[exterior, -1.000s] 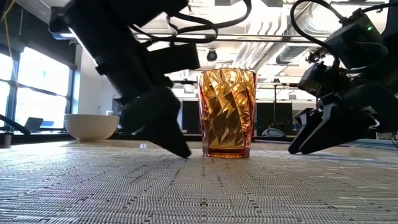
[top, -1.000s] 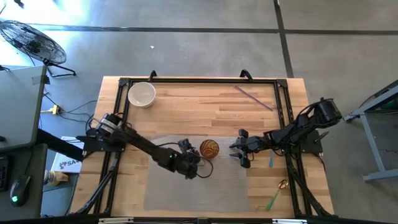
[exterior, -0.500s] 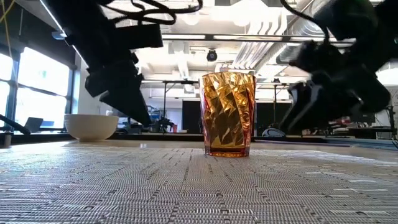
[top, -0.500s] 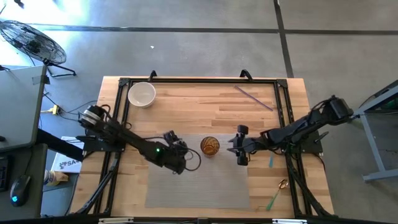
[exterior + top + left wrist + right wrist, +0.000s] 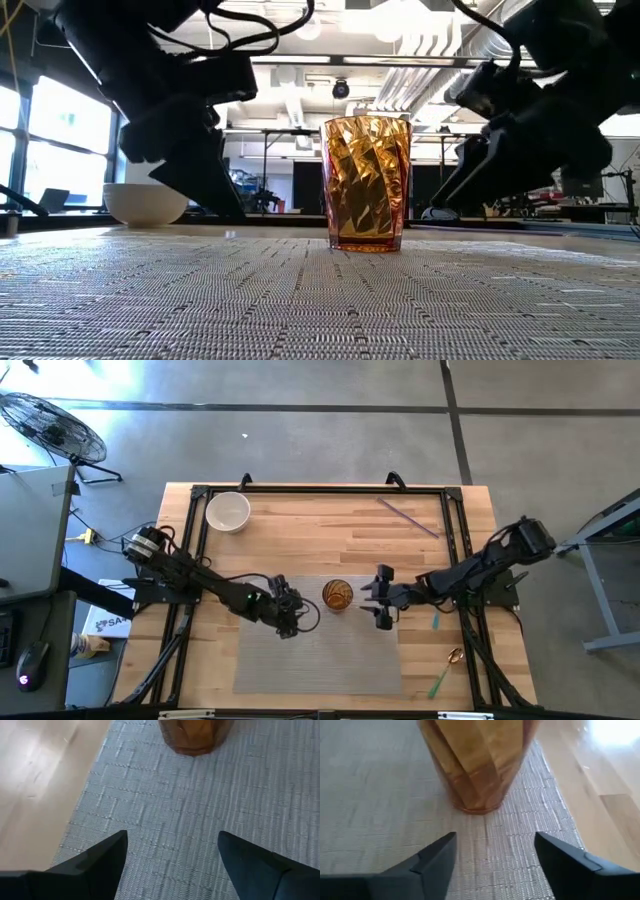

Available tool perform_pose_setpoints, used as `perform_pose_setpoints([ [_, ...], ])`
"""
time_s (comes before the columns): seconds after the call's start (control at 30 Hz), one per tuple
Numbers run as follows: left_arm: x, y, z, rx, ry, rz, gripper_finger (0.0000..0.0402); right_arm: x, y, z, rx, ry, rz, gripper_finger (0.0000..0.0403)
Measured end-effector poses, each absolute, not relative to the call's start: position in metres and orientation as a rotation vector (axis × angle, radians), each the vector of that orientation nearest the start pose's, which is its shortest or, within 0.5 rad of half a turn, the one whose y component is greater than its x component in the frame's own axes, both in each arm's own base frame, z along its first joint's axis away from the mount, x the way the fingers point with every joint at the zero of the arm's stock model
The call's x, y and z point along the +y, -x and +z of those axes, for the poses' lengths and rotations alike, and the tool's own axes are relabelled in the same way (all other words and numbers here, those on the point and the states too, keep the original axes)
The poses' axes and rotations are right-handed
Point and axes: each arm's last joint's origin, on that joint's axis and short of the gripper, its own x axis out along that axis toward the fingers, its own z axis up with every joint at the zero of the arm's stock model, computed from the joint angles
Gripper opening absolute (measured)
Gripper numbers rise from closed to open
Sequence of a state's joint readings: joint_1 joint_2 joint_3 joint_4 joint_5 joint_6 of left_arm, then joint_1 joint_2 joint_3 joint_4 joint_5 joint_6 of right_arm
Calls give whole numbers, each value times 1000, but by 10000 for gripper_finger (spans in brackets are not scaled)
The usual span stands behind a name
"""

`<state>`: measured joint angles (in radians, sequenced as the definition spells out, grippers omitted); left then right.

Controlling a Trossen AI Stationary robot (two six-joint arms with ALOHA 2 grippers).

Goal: Pick & Place Utensil
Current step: Put the brown cup in the top right corner of the gray mat

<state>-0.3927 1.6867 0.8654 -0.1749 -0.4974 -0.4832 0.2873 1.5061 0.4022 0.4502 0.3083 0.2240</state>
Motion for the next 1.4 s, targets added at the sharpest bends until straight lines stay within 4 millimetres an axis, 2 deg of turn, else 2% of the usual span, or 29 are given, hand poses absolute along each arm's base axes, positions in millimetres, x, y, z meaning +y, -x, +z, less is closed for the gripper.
perform_pose_setpoints([
  [0.23, -108, -294, 142, 879, 23, 282, 305, 58, -248, 101, 553, -59, -139, 349],
  [0.43, -111, -297, 132, 920, 57, 226, 305, 58, -255, 93, 538, -64, -150, 395],
  [0.57, -109, -302, 129, 929, 110, 177, 305, 60, -262, 93, 535, -16, -93, 397],
  [0.73, -108, -304, 129, 909, 93, 203, 305, 59, -271, 89, 525, -13, -53, 399],
  [1.0, -109, -308, 126, 876, 101, 192, 305, 61, -285, 97, 451, -29, 16, 397],
  [1.4, -110, -312, 123, 839, 82, 194, 305, 63, -290, 102, 421, -22, 55, 395],
])
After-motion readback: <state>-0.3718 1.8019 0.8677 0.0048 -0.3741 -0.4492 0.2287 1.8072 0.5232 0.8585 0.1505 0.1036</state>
